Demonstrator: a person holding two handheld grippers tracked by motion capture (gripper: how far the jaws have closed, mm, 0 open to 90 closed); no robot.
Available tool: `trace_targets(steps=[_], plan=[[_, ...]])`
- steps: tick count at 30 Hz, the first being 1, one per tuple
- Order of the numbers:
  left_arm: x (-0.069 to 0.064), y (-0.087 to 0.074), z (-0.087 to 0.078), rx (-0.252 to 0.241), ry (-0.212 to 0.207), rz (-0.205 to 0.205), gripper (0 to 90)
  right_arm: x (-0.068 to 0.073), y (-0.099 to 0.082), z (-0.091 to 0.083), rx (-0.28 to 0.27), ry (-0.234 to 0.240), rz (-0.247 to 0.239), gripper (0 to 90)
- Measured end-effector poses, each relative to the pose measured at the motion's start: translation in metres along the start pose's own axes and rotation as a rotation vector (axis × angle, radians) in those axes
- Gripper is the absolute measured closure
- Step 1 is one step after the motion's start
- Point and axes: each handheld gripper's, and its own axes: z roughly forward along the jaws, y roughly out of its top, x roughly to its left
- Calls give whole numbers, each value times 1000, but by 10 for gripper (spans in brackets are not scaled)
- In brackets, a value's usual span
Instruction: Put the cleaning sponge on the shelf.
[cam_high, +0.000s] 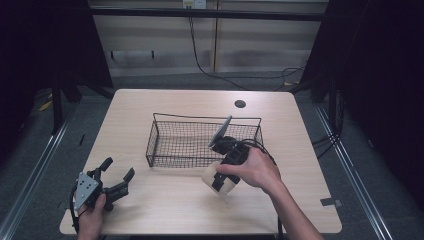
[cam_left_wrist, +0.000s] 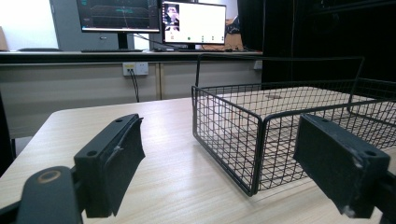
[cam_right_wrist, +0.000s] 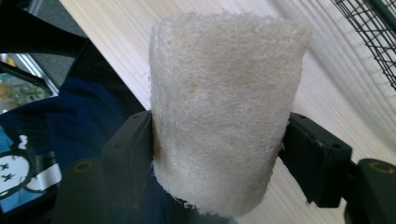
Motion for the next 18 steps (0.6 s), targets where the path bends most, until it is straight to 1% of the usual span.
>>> trace_targets(steps=[3,6,8,10,11,13,18], plan=[[0,0,0,0,0,0,155,0,1,-5,0,-3,2,289],[0,0,0,0,0,0,155,-1,3,-11,3,6,-4,289],[0,0,0,0,0,0,155,0,4,-15,-14,-2,6,289],[0,0,0,0,0,-1,155,0,6,-19,-7,8,0,289],[0,0,0,0,0,0,155,1,7,-21,-7,4,9,289],[0,0,0,0,0,0,155,0,8,-23,-3,5,2,289],[0,0,0,0,0,0,155,-4,11,-27,-7,9,7,289]])
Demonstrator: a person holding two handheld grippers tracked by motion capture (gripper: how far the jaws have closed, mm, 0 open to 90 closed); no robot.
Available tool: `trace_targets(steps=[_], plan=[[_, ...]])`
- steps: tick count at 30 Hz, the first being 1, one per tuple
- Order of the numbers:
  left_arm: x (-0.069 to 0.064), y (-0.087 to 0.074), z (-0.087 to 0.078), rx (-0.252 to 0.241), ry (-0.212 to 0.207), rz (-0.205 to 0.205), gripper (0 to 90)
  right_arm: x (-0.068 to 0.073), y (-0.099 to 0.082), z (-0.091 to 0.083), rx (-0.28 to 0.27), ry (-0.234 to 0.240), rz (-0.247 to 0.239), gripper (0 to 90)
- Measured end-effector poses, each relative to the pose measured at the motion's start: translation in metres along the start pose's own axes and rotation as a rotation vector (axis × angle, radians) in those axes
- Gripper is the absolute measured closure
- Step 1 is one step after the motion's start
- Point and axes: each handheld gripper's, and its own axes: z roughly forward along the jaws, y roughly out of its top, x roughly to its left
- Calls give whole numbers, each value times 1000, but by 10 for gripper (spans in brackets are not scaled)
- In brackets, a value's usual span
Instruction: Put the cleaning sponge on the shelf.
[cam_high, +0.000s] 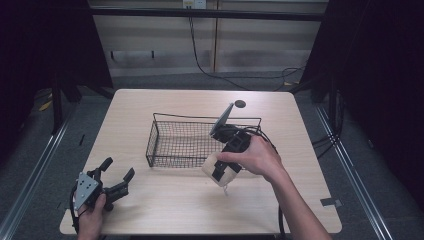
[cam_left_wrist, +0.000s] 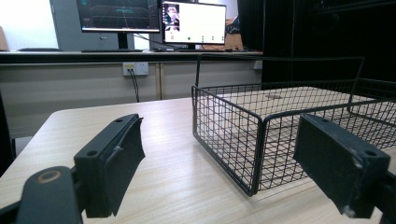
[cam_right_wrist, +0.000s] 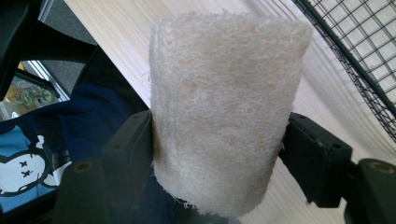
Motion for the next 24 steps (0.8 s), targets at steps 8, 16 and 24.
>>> trace_targets(steps=[8,16,24], plan=[[0,0,0,0,0,0,155,-10,5,-7,-22,15,32,289],[0,0,0,0,0,0,155,-17,10,-19,-47,15,66,289],[0,0,0,0,0,0,155,-27,13,-26,-69,-2,132,289]])
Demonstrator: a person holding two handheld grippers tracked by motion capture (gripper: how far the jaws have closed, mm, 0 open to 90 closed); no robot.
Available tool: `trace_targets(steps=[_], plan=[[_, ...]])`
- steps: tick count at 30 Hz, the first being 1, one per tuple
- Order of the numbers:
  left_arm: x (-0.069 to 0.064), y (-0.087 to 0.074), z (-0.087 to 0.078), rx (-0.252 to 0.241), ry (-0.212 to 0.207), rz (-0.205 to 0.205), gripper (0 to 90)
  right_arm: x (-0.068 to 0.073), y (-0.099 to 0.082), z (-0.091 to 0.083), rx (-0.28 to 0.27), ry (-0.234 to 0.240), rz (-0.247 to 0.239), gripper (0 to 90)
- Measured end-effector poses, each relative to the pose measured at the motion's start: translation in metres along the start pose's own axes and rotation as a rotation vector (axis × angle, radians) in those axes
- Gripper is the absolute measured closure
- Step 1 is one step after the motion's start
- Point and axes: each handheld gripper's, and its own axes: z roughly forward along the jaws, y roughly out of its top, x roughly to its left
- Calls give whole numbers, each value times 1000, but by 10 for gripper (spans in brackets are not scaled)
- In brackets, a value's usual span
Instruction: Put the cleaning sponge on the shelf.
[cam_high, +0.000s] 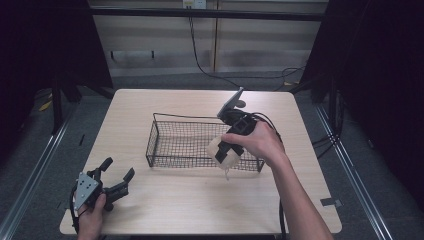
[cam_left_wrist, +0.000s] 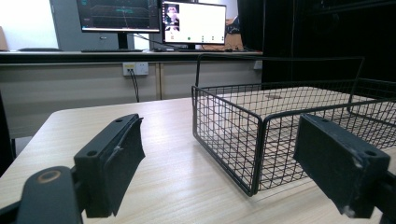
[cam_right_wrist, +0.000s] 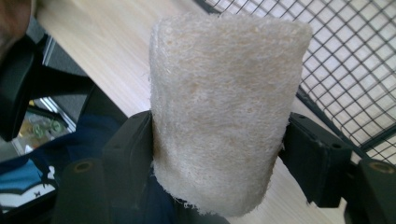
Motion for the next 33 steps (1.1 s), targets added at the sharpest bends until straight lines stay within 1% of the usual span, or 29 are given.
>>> trace_targets(steps=[1,6,10,11,18,20,21,24,28,31,33], plan=[[0,0,0,-1,4,-4,155,-2,1,-1,-2,-2,8,289],[0,0,0,0,0,0,155,-9,2,-5,-28,-7,63,289],[0,0,0,0,0,0,155,-13,3,-6,-39,-11,90,289],[0,0,0,0,0,0,155,-14,3,-7,-43,-11,104,289],[0,0,0,0,-1,0,155,-21,2,-15,-80,-19,162,289],[0,0,0,0,0,0,155,-24,1,-16,-83,-14,176,289],[0,0,0,0,-1,-1,155,-27,1,-17,-92,-6,192,289],[0,0,0,0,-1,0,155,-34,-1,-20,-106,-4,224,289],[0,0,0,-1,3,-4,155,-39,-3,-23,-121,-18,259,289],[0,0,0,0,-1,0,155,-44,-3,-24,-143,-18,297,289],[0,0,0,0,-1,0,155,-46,-4,-23,-147,-36,319,289]])
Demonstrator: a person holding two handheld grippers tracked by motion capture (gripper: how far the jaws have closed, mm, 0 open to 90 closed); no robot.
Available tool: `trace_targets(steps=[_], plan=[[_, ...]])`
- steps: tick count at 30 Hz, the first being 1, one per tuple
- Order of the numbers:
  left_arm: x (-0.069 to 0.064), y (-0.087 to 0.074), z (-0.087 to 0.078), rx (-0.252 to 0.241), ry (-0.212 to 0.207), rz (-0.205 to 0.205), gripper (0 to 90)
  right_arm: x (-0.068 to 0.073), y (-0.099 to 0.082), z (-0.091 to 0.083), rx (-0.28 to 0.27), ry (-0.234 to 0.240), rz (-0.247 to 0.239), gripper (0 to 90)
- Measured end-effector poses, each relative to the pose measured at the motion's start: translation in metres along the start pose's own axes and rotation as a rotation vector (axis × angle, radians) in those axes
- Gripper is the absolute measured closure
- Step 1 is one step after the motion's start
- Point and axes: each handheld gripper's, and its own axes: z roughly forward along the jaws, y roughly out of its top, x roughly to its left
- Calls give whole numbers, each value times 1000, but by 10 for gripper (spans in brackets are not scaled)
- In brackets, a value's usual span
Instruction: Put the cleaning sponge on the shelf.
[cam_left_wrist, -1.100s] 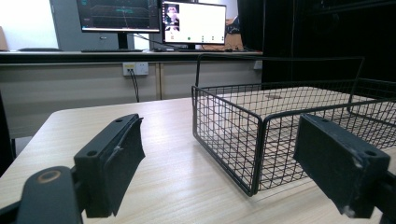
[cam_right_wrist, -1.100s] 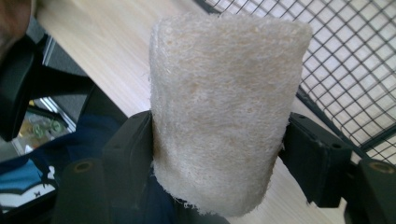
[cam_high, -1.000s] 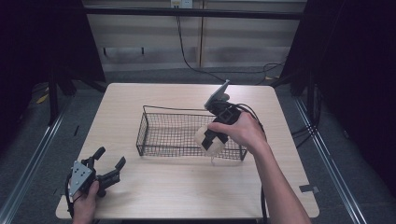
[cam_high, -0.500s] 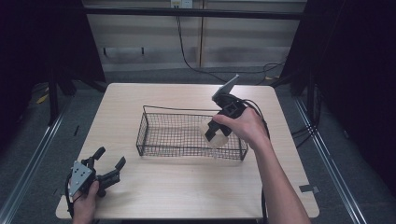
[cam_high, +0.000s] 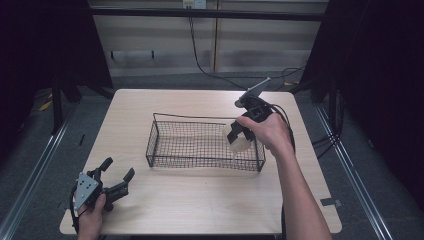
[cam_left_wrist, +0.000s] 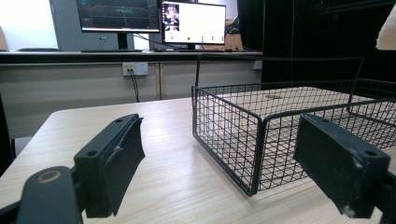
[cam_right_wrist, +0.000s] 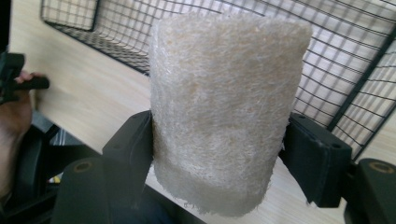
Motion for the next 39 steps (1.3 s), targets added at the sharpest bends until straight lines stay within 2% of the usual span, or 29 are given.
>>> trace_targets(steps=[4,8,19,24,39], plan=[[0,0,0,0,0,-1,155,-5,1,1,-17,-19,46,289],[0,0,0,-1,3,-4,155,-12,1,1,-36,-19,93,289],[0,0,0,0,-1,-1,155,-24,2,1,-94,-37,177,289],[0,0,0,-1,3,-4,155,-29,3,-1,-113,-53,199,289],[0,0,0,-2,2,-4,155,-48,1,14,-86,-99,291,289]])
